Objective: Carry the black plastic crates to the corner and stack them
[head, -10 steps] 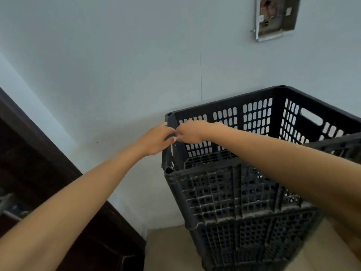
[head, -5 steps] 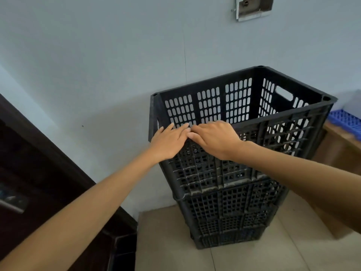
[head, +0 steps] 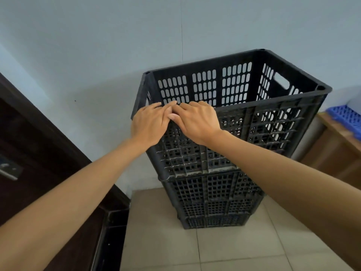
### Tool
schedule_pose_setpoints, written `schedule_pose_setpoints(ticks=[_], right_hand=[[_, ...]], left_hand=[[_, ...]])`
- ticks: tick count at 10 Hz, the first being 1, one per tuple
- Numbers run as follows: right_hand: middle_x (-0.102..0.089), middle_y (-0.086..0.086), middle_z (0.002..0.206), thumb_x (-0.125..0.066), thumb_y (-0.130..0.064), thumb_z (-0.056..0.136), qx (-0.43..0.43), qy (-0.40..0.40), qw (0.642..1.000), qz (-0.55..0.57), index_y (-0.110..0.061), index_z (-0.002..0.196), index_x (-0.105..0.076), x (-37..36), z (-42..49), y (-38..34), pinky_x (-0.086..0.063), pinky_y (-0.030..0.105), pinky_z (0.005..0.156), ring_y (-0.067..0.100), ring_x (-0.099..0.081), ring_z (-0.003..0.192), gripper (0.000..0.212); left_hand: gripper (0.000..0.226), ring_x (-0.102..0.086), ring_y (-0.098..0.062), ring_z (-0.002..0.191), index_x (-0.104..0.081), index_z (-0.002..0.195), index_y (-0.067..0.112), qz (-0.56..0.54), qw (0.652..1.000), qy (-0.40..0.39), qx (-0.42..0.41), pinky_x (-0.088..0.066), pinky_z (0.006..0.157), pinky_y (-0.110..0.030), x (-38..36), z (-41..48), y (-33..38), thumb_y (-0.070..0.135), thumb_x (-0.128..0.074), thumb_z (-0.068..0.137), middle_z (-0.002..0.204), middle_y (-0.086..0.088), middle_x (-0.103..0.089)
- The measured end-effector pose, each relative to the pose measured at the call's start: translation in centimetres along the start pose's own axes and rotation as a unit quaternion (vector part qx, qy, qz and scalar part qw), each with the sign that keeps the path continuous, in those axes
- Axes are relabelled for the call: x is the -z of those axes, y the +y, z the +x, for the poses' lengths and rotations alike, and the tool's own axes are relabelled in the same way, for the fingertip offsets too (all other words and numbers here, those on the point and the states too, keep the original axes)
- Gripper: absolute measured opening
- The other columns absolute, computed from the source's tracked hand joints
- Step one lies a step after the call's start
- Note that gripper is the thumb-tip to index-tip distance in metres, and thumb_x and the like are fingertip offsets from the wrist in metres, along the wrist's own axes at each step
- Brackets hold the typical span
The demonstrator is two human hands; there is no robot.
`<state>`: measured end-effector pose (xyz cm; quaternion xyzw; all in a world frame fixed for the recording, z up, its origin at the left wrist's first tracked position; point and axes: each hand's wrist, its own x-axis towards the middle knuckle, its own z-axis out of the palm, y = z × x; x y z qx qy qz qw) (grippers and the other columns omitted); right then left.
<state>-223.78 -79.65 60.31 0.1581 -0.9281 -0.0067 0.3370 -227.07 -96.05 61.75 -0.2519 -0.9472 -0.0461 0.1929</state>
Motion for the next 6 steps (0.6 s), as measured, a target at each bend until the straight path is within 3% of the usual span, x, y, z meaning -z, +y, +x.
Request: schedule_pose_setpoints(ticks=[1, 2, 3, 4, 5, 6], right_hand=[[-0.070, -0.001, 0.084, -0.028, -0.047, 0.102, -0.004, -0.010, 1.000, -0.009, -0.016, 0.108, -0.063, 0.2, -0.1, -0.3, -0.040, 0.033, 0.062, 0.022, -0.063, 0.072, 0.048], [-0.070, 0.001, 0.100, -0.021, -0.049, 0.102, 0.000, -0.058, 0.998, -0.017, -0.017, 0.119, -0.056, 1.3, 0.1, -0.3, -0.041, 0.037, 0.080, 0.025, -0.062, 0.095, 0.050], [-0.054, 0.005, 0.137, -0.013, -0.056, 0.099, 0.026, -0.186, 0.982, -0.016, -0.019, 0.142, -0.037, 3.1, 0.2, 0.5, -0.023, 0.047, 0.111, 0.027, -0.038, 0.135, 0.062], [-0.018, 0.003, 0.160, -0.029, -0.053, 0.099, -0.011, -0.224, 0.975, -0.004, -0.019, 0.151, -0.023, 5.4, -0.9, 0.8, -0.006, 0.050, 0.118, 0.025, -0.011, 0.148, 0.062], [-0.025, 0.003, 0.157, -0.045, -0.039, 0.098, -0.065, -0.176, 0.981, 0.045, -0.019, 0.148, -0.029, 8.9, -2.6, 0.1, -0.019, 0.048, 0.116, 0.025, -0.021, 0.144, 0.056], [-0.045, 0.002, 0.143, -0.048, -0.032, 0.096, -0.095, -0.174, 0.977, 0.081, -0.021, 0.137, -0.043, 12.9, -3.8, -0.3, -0.035, 0.047, 0.106, 0.025, -0.039, 0.132, 0.043]], left_hand=[[0.049, -0.049, -0.018, 0.134, -0.042, 0.145, 0.034, 0.009, 1.000, -0.008, -0.002, -0.042, 0.106, -0.042, 0.2, -0.3, 0.0, 0.040, -0.015, 0.105, 0.132, 0.008, -0.063], [0.049, -0.047, -0.023, 0.134, -0.040, 0.146, 0.031, 0.013, 0.999, -0.045, -0.003, -0.039, 0.107, -0.045, 1.2, -0.3, 0.4, 0.037, -0.015, 0.105, 0.130, 0.003, -0.065], [0.045, -0.052, -0.026, 0.125, -0.048, 0.136, 0.022, 0.049, 0.997, -0.060, 0.021, -0.042, 0.100, -0.046, 2.1, -0.5, 1.1, 0.034, -0.019, 0.104, 0.123, -0.003, -0.067], [0.039, -0.056, -0.027, 0.118, -0.053, 0.125, 0.020, 0.025, 0.997, -0.037, 0.065, -0.046, 0.095, -0.046, 3.4, -1.1, 2.7, 0.038, -0.027, 0.103, 0.123, -0.003, -0.065], [0.035, -0.056, -0.027, 0.116, -0.051, 0.129, 0.022, -0.013, 0.998, -0.022, 0.056, -0.048, 0.087, -0.043, 5.2, -2.4, 3.8, 0.038, -0.038, 0.100, 0.126, -0.002, -0.062], [0.035, -0.047, -0.022, 0.127, -0.052, 0.131, 0.024, -0.047, 0.999, 0.004, 0.023, -0.049, 0.087, -0.043, 7.6, -3.8, 4.6, 0.027, -0.049, 0.097, 0.135, 0.002, -0.056]])
